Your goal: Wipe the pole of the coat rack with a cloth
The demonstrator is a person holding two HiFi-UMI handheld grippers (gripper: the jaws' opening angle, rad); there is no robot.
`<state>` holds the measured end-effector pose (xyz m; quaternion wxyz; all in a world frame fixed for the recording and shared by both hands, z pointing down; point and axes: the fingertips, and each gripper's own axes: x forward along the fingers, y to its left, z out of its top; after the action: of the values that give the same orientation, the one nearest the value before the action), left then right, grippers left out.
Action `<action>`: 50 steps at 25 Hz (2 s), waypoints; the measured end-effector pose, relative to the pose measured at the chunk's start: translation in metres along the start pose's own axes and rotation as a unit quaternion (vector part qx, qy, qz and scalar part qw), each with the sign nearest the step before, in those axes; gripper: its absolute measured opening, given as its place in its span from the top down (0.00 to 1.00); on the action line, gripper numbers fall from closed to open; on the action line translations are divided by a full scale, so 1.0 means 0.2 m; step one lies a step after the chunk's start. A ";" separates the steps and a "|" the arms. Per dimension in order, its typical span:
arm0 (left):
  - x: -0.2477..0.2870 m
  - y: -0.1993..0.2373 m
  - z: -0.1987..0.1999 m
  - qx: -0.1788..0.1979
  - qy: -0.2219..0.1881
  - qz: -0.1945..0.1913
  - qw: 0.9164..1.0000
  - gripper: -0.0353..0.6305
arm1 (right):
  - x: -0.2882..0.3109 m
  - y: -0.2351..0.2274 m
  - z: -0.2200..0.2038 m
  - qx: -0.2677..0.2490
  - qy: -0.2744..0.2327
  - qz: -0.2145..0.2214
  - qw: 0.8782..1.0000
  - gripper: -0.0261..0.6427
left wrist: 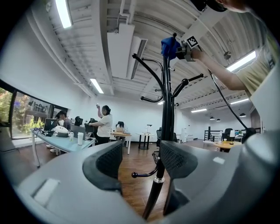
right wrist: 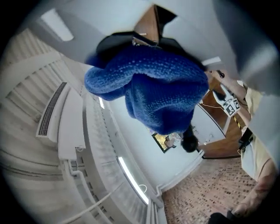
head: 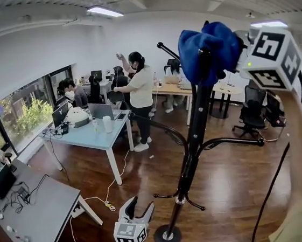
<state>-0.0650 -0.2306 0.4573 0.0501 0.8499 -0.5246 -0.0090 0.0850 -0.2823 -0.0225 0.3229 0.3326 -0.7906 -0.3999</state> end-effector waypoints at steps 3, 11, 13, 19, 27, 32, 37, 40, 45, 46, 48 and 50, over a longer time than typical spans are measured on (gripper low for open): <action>-0.02 0.03 -0.03 -0.004 0.009 0.001 1.000 0.56 | 0.02 -0.10 0.10 0.006 0.001 -0.007 1.000 0.85; -0.04 0.10 -0.06 -0.024 0.010 0.003 1.000 0.56 | -0.10 -0.48 0.52 0.043 -0.038 0.000 0.998 0.85; -0.05 0.14 -0.08 -0.031 0.012 0.007 0.999 0.56 | -0.02 -0.41 0.61 0.017 -0.011 0.071 0.997 0.85; -0.03 0.22 -0.10 -0.038 0.014 0.014 0.999 0.57 | 0.35 -0.24 0.35 -0.155 0.240 0.174 0.942 0.85; -0.10 0.39 -0.10 -0.068 -0.009 0.045 0.997 0.57 | 0.59 0.00 0.02 -0.257 0.438 0.271 0.818 0.85; -0.19 0.53 -0.13 -0.080 -0.010 0.077 0.994 0.57 | 0.78 -0.10 0.06 -0.276 0.424 0.213 0.836 0.85; -0.20 0.52 -0.14 -0.078 -0.008 0.080 0.994 0.57 | 0.81 -0.37 0.26 -0.254 0.333 0.076 0.905 0.85; -0.16 0.49 -0.14 -0.068 -0.003 0.073 0.995 0.57 | 0.69 -0.51 0.37 -0.187 0.241 0.019 0.952 0.85; -0.09 0.35 -0.12 -0.054 0.006 0.045 0.997 0.57 | 0.34 -0.75 0.31 -0.058 0.139 -0.052 0.987 0.85; -0.08 0.33 -0.12 -0.051 0.008 0.040 0.998 0.57 | 0.25 -0.80 0.27 -0.029 0.123 -0.065 0.990 0.85; -0.06 0.27 -0.12 -0.046 0.013 0.032 0.998 0.57 | 0.08 -0.89 0.12 0.025 0.104 -0.086 0.991 0.85; -0.04 0.21 -0.14 -0.042 0.021 0.024 0.999 0.57 | -0.09 -0.95 -0.10 0.075 0.097 -0.102 0.987 0.85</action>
<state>-0.1052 -0.2397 0.4887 0.0965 0.8344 -0.5426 -0.0122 0.1627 -0.3639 -0.1789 0.3297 0.4717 -0.7453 -0.3366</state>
